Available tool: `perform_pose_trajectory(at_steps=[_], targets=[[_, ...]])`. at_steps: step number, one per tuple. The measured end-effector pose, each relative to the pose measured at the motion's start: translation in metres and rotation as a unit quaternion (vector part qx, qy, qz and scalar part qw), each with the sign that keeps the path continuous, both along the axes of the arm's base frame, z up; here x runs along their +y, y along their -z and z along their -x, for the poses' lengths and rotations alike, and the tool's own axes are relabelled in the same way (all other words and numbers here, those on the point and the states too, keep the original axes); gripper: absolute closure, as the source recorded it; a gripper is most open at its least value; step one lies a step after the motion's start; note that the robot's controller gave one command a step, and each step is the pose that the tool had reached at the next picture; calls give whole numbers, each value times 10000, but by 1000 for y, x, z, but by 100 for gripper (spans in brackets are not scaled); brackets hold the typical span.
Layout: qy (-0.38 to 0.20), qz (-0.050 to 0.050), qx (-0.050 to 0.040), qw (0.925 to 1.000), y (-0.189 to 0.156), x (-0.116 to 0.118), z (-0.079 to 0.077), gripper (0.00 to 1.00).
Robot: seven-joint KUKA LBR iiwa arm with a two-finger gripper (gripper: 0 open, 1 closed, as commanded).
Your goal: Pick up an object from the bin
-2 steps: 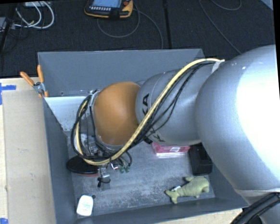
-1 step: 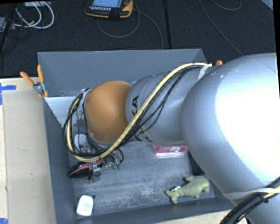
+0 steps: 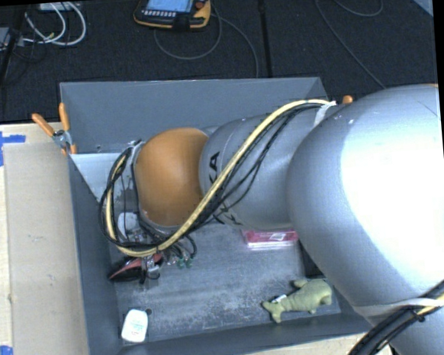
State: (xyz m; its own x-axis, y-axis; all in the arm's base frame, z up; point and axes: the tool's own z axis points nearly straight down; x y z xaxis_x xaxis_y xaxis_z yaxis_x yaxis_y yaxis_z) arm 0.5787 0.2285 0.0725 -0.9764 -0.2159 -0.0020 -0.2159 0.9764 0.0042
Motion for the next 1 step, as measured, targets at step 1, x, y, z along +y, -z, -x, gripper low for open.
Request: perform_pose_trajectory(at_steps=[1], targets=[[-34,30,65,10000,-38,-2,6,100]])
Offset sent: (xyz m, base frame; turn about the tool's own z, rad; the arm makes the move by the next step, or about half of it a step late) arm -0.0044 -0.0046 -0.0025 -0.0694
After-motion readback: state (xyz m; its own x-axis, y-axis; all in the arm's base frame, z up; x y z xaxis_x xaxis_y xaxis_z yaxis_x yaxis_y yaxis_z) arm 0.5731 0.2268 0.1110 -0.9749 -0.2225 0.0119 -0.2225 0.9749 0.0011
